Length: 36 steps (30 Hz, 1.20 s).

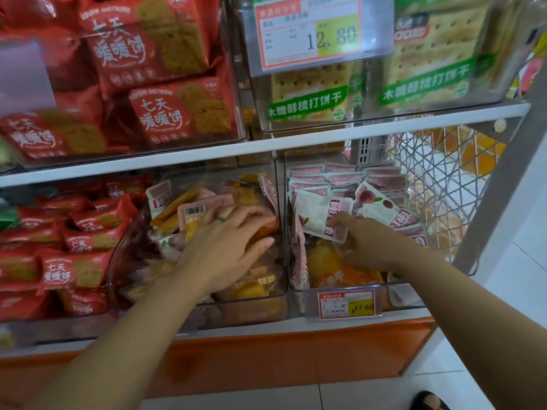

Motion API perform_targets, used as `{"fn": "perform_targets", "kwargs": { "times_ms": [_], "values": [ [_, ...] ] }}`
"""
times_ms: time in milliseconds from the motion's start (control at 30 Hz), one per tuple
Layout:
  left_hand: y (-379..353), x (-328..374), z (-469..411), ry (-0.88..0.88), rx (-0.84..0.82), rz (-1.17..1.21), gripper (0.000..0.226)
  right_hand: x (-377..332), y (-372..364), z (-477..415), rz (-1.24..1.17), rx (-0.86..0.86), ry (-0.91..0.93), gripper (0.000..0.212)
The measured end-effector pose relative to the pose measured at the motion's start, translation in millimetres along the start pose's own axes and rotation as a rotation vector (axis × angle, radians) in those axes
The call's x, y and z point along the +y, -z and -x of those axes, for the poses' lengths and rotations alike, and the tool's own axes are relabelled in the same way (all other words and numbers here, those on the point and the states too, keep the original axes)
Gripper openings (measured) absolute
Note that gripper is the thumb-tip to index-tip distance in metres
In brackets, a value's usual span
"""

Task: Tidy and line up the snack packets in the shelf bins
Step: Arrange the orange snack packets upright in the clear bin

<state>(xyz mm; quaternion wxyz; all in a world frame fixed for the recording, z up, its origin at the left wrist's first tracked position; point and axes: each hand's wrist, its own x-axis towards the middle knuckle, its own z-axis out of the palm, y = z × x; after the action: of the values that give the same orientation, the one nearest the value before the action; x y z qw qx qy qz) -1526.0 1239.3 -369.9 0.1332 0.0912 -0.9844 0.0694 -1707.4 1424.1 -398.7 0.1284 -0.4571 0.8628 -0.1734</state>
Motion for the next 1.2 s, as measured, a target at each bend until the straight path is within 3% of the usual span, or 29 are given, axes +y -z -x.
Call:
{"fn": "perform_targets", "kwargs": {
  "times_ms": [167, 367, 600, 800, 900, 1067, 1200],
  "values": [
    [3.8, 0.2, -6.7, 0.073, -0.046, 0.116, 0.069, -9.1, 1.9, 3.0, 0.057, 0.068, 0.005, 0.046],
    [16.1, 24.4, -7.9, -0.029, 0.100, 0.308, 0.048, -26.1, 4.5, 6.6, 0.207, -0.009, 0.057, 0.065],
    [9.2, 44.6, -26.0, -0.111, -0.231, 0.223, 0.037, -38.6, 6.5, 15.5, 0.332, -0.070, 0.094, 0.042],
    [8.2, 48.3, -34.7, -0.099, -0.282, 0.185, 0.039, -20.5, 28.7, 28.3, 0.128, -0.034, 0.096, 0.038],
    [10.1, 51.3, -38.2, -0.071, -0.265, 0.214, 0.043, -8.0, 38.2, 35.2, -0.099, 0.067, 0.071, 0.029],
    [11.7, 54.0, -39.4, -0.007, -0.218, 0.330, 0.049, 0.3, 51.4, 44.7, -0.567, 0.436, -0.044, 0.029],
    [10.8, 56.7, -40.0, 0.013, -0.207, 0.415, 0.056, -5.7, 49.1, 50.5, -0.694, 0.725, -0.024, 0.030]
  ]
}}
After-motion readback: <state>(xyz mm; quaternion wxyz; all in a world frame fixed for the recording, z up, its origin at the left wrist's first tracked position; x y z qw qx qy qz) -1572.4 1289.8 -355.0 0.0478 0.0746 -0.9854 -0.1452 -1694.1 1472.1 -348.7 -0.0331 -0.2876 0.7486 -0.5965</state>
